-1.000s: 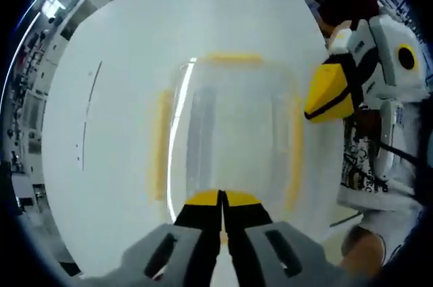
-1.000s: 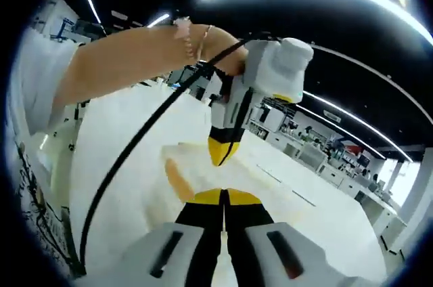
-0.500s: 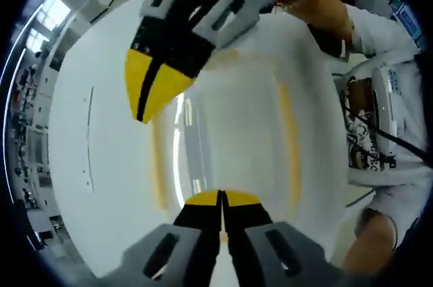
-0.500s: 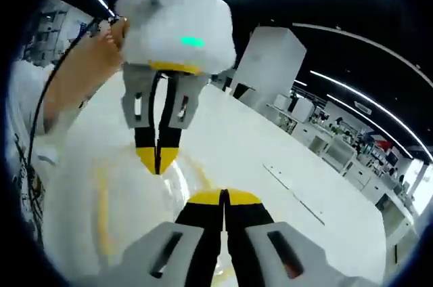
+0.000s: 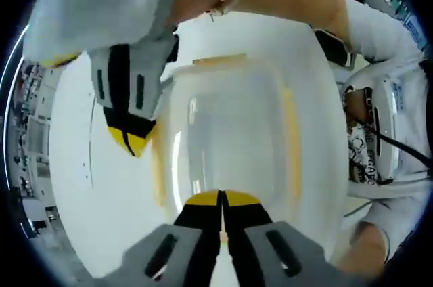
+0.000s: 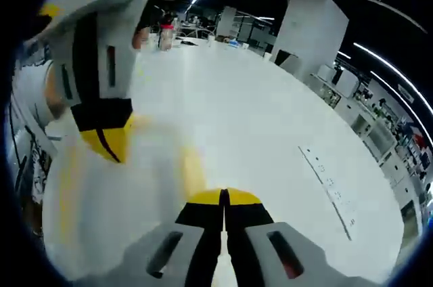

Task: Snap each plastic latch of the storage box into its locked position after aligning the lid with the box until every specified latch is closed and the lid sits flush.

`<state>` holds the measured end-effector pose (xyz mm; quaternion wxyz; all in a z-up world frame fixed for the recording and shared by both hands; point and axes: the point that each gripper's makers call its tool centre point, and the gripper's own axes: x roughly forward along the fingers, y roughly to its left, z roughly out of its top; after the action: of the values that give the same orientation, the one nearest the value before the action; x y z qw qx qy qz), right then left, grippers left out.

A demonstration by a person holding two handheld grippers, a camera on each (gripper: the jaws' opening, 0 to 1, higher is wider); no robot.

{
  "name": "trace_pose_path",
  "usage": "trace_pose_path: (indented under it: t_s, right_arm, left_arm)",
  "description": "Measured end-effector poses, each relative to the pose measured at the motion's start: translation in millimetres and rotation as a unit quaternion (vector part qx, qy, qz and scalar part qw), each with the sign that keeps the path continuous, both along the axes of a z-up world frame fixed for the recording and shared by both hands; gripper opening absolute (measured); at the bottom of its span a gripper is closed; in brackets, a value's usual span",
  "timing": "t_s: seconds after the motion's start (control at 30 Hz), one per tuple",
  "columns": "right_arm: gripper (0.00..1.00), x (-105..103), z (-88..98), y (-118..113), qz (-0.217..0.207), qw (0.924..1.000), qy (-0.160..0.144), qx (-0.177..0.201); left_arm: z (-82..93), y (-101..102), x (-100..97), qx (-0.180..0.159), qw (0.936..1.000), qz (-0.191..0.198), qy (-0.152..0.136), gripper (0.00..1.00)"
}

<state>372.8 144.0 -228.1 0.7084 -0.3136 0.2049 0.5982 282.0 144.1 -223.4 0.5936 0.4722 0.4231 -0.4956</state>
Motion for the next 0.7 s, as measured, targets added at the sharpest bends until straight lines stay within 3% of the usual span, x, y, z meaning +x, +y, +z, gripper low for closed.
trace_pose_path:
  t_s: [0.07, 0.1, 0.13, 0.23, 0.3, 0.33, 0.5, 0.53, 0.7]
  right_arm:
    - [0.0, -4.5, -4.6, 1.9, 0.039, 0.9986, 0.023, -0.028]
    - [0.0, -6.2, -8.3, -1.1, 0.042, 0.9969, 0.045, -0.049]
    - [0.0, -4.8, -9.7, -1.1, 0.045, 0.9963, 0.049, -0.055]
    - [0.0, -2.3, -20.2, -0.1, 0.098, 0.9874, 0.055, -0.111]
    - [0.0, -0.7, -32.3, -7.3, 0.106, 0.9794, 0.063, -0.16]
    - [0.0, -0.7, -42.1, -11.8, 0.099, 0.9743, 0.082, -0.185]
    - [0.0, -4.2, -48.7, -0.3, 0.105, 0.9696, 0.145, -0.167]
    - [0.0, -6.9, -51.0, -2.5, 0.102, 0.9649, 0.166, -0.176]
    - [0.0, -5.4, -52.5, -4.4, 0.107, 0.9572, 0.186, -0.194]
  left_arm:
    - [0.4, -0.5, 1.6, 0.002, 1.0, 0.009, -0.004, 0.0]
    - [0.1, -1.2, 2.7, 0.003, 0.9998, 0.017, -0.003, 0.0]
    - [0.1, -1.3, 2.8, 0.004, 0.9998, 0.02, -0.003, 0.0]
    - [1.3, -2.1, 4.8, 0.013, 0.9995, 0.024, -0.014, 0.0]
    - [1.9, -2.1, 5.7, 0.016, 0.9994, 0.021, -0.021, 0.0]
    - [2.6, -2.1, 7.8, 0.013, 0.9994, 0.023, -0.024, 0.0]
    - [2.2, -4.0, 10.0, -0.005, 0.9991, 0.038, -0.017, 0.0]
    - [2.1, -4.9, 10.2, -0.004, 0.9991, 0.037, -0.018, 0.0]
    - [1.6, -6.8, 10.1, 0.002, 0.999, 0.038, -0.021, 0.0]
